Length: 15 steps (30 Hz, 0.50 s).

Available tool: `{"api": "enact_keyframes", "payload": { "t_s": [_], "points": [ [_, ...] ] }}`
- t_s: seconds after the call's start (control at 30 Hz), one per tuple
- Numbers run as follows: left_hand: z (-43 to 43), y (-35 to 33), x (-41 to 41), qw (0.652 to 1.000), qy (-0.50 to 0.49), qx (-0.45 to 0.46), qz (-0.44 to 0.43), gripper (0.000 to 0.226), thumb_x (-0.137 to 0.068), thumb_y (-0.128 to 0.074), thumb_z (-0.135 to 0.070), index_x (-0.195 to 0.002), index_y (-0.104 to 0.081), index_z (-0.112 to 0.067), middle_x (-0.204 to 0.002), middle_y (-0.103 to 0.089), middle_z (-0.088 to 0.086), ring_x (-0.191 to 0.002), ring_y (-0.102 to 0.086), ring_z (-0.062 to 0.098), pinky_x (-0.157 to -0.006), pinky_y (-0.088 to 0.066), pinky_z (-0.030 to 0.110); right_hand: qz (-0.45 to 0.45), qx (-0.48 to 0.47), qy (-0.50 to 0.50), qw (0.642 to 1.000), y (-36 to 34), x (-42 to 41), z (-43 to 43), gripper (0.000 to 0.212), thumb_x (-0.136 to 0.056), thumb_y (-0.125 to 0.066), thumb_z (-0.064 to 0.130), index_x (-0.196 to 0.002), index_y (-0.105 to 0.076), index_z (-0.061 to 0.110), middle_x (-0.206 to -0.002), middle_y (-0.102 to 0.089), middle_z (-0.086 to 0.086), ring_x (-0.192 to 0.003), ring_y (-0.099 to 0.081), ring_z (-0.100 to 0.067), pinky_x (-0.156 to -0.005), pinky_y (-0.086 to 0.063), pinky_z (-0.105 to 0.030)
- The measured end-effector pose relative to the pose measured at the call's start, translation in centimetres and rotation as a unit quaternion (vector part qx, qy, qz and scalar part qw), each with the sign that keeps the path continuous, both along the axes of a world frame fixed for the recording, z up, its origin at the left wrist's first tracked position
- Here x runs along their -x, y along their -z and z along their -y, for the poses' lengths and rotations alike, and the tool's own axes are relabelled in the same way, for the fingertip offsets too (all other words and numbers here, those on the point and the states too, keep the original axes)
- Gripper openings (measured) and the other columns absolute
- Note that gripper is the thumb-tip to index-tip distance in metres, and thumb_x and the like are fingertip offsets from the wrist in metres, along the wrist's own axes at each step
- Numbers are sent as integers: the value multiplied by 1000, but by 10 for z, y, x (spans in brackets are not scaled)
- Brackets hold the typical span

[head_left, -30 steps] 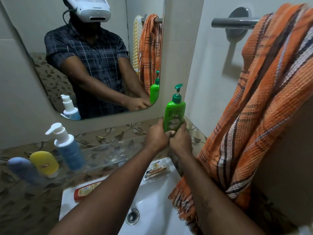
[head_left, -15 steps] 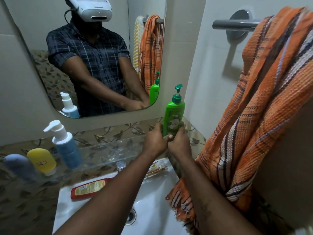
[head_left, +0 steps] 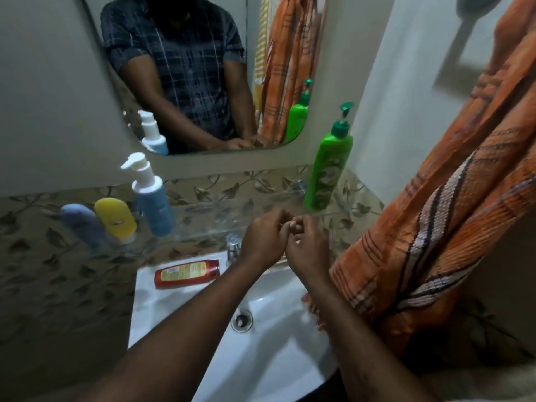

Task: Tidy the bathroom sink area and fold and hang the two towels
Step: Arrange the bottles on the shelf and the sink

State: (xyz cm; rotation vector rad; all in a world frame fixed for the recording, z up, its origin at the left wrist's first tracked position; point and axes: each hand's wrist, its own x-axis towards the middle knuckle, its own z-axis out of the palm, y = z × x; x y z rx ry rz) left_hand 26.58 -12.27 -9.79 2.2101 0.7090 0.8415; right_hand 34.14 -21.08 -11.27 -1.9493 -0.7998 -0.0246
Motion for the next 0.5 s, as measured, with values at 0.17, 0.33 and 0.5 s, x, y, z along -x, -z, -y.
{"api": "enact_keyframes", "payload": {
  "t_s": [0.17,0.33,0.5],
  "points": [
    [-9,28,63,999,-39,22,-30,9,-99,-69,-22,-103,-76,-18,-100,-80,2,-93,-73,24,-80,-55,37,-37,47,-62,996,27,53,-14,7,-95,-59,23,-98,-62,18,-87,-73,-4,-84,-68,-27,-66,-42,-33],
    [-29,64,134,991,-71,63,-93,4,-98,-69,-26,-97,-72,-22,-92,-75,-5,-90,-71,25,-77,-52,37,-48,163,-160,972,58,105,-33,18,-97,-56,21,-114,-61,21,-90,-73,-7,-86,-68,-30,-65,-42,-34],
    [-59,97,172,960,-130,118,-217,15,-100,-65,-26,-113,-73,-23,-109,-79,3,-106,-71,27,-88,-58,41,-40,248,-250,935,80,133,-67,22,-91,-68,25,-114,-67,24,-107,-76,2,-101,-70,-24,-78,-52,-33]
  ]
}}
